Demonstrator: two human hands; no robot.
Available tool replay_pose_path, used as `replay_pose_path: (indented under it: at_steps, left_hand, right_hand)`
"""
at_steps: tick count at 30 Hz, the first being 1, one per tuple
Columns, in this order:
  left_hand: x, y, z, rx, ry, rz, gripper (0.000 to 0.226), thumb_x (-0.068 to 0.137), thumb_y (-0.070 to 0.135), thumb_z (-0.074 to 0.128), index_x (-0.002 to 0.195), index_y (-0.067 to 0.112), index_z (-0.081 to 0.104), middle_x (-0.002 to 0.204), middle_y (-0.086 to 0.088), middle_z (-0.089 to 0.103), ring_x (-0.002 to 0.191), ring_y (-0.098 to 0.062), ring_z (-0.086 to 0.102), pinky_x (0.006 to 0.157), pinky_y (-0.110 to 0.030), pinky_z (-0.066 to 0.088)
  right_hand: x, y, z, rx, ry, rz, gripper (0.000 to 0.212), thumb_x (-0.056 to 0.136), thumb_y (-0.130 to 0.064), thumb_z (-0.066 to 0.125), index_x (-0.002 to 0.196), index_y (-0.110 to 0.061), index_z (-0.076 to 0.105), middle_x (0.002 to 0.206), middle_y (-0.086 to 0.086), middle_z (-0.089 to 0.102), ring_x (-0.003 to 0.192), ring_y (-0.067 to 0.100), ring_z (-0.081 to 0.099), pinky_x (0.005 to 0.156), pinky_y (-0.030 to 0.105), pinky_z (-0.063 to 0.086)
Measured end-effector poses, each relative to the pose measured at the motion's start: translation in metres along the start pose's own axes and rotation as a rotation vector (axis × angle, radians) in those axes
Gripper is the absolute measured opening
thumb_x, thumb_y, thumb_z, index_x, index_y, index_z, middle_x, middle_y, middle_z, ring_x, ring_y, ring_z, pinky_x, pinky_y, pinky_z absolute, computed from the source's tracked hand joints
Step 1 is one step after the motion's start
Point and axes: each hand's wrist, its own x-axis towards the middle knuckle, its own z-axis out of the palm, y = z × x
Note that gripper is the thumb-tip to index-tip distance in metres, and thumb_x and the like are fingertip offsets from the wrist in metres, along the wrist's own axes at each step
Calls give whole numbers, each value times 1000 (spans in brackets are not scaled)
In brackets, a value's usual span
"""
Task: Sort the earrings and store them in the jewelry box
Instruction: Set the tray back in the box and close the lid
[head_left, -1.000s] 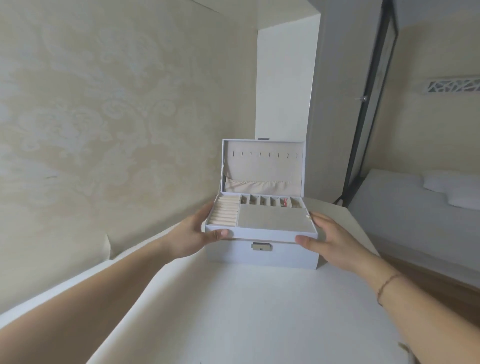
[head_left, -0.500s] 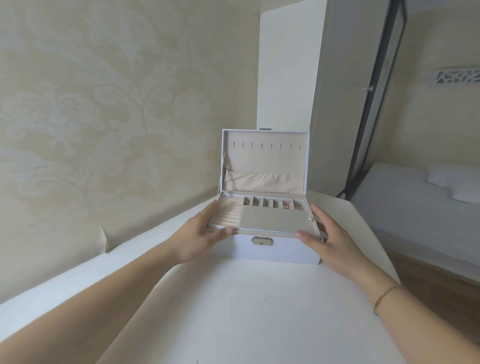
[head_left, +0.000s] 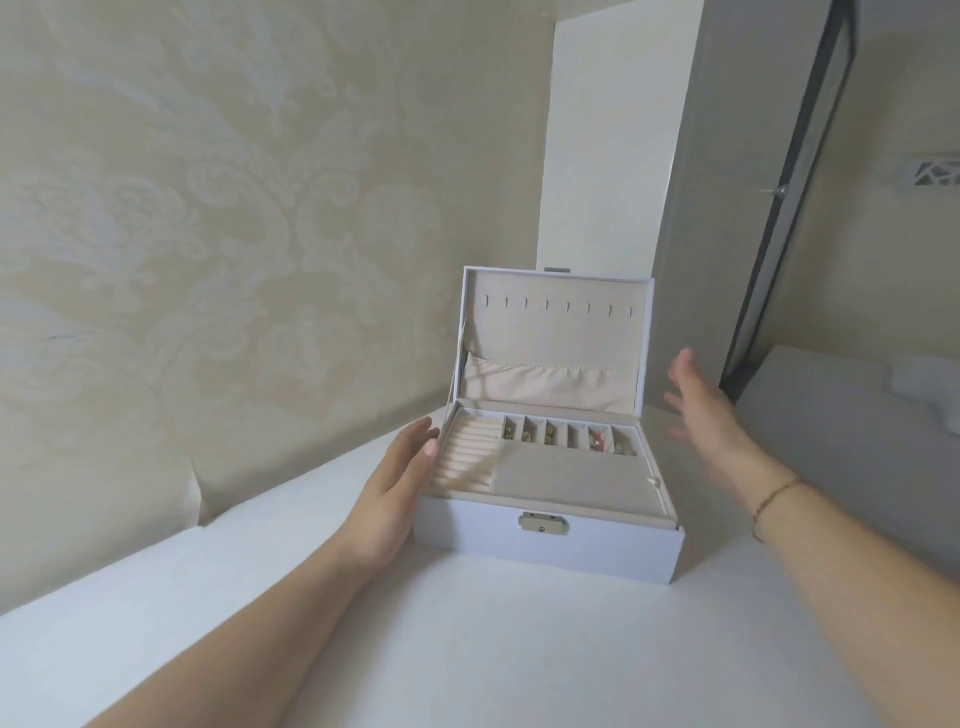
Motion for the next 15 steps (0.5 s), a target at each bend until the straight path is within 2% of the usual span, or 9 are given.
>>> replay_pose_path:
  at_steps: [3,6,8,10,13,15]
  left_hand:
    - [2,0,-1,-35,1,-4,84,71,79,47,145,38,39,144,21,48,133,5,43,118,-36,29]
    - [4,-2,-3,-109,-13,-29,84,72,82,45,145,42,38,142,21,50,133,-2,46,114,-42,35]
    - [4,-1,-4,-144,-19,-45,86,72,84,42,147,42,35,142,21,51,132,-4,47,113,-43,36]
    - [4,-1,-5,-175,-27,-57,89,72,87,40,148,41,33,142,20,51,131,-4,49,114,-44,35]
    - [4,0,-7,-215,-26,-72,89,71,90,36,147,43,33,142,16,53,131,-9,51,114,-47,34]
    - [4,2,-8,-218,-34,-76,86,72,91,32,145,45,34,142,14,54,131,-11,52,114,-48,33]
  right_hand:
    - [9,-26,3,137,-115,40,79,91,-72,10,154,-23,18,157,-5,28,143,21,31,119,48,20]
    - [-6,-33,8,125,-111,17,77,92,-71,7,152,-27,24,152,-10,36,141,13,32,120,50,8]
    - [-20,-27,6,171,-82,-3,79,89,-75,8,151,-29,24,151,-15,37,141,6,29,121,48,3]
    - [-34,-21,3,206,-64,-5,93,76,-84,12,152,-31,23,153,-18,33,144,3,22,120,45,-1]
    - [-59,-8,4,226,-39,3,99,69,-89,15,151,-35,27,140,-32,42,143,2,21,116,37,3]
    - [-76,2,6,218,-16,5,97,68,-91,18,149,-39,30,141,-26,44,139,1,28,112,32,10]
